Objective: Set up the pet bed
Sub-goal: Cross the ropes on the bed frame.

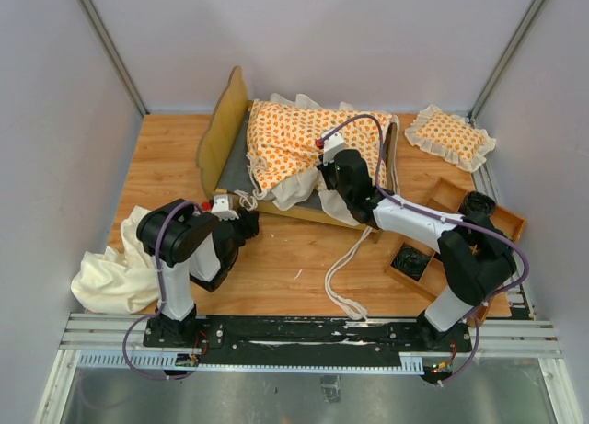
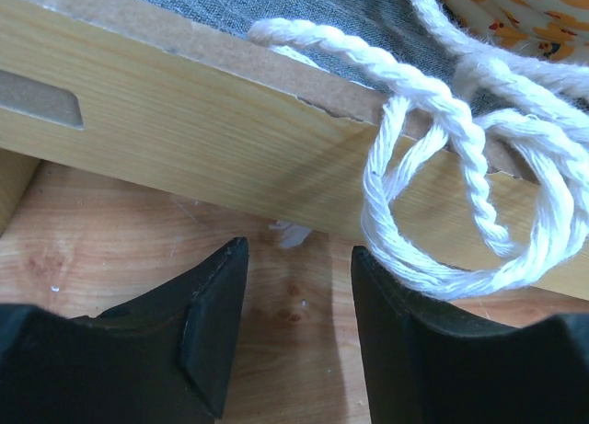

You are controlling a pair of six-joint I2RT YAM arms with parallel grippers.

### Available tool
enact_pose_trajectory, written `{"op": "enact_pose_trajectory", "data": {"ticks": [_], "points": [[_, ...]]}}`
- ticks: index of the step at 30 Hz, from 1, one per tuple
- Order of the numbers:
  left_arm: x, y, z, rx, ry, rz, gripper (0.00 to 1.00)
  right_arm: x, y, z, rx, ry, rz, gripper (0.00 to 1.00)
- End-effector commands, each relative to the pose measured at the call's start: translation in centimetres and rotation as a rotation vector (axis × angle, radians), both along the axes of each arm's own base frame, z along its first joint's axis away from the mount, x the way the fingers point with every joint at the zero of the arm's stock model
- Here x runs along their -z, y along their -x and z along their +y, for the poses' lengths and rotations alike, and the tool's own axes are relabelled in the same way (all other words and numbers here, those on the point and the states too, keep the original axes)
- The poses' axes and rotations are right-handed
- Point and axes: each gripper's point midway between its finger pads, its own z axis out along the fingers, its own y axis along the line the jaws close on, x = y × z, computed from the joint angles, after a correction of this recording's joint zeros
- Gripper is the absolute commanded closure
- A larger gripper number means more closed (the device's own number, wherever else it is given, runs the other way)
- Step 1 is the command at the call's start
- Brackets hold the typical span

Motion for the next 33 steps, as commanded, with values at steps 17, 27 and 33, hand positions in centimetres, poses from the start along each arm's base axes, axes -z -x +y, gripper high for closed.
{"op": "enact_pose_trajectory", "data": {"ticks": [17, 27, 33], "points": [[-4.8, -2.1, 0.1, -0.051, 0.040, -0.189, 0.49, -0.8, -0.5, -1.5, 0.036, -0.029, -0.016, 0.98], [-4.3, -3.0, -0.4, -0.043, 0.012, -0.149, 0.75, -0.6, -0.4, -1.8, 0.039, -0.019, -0.017, 0.98], [-4.6, -2.6, -0.4, -0.033, 0.017, -0.170, 0.93, -0.1, -0.3, -1.8, 0.038, -0.012, -0.010, 0.98]]}}
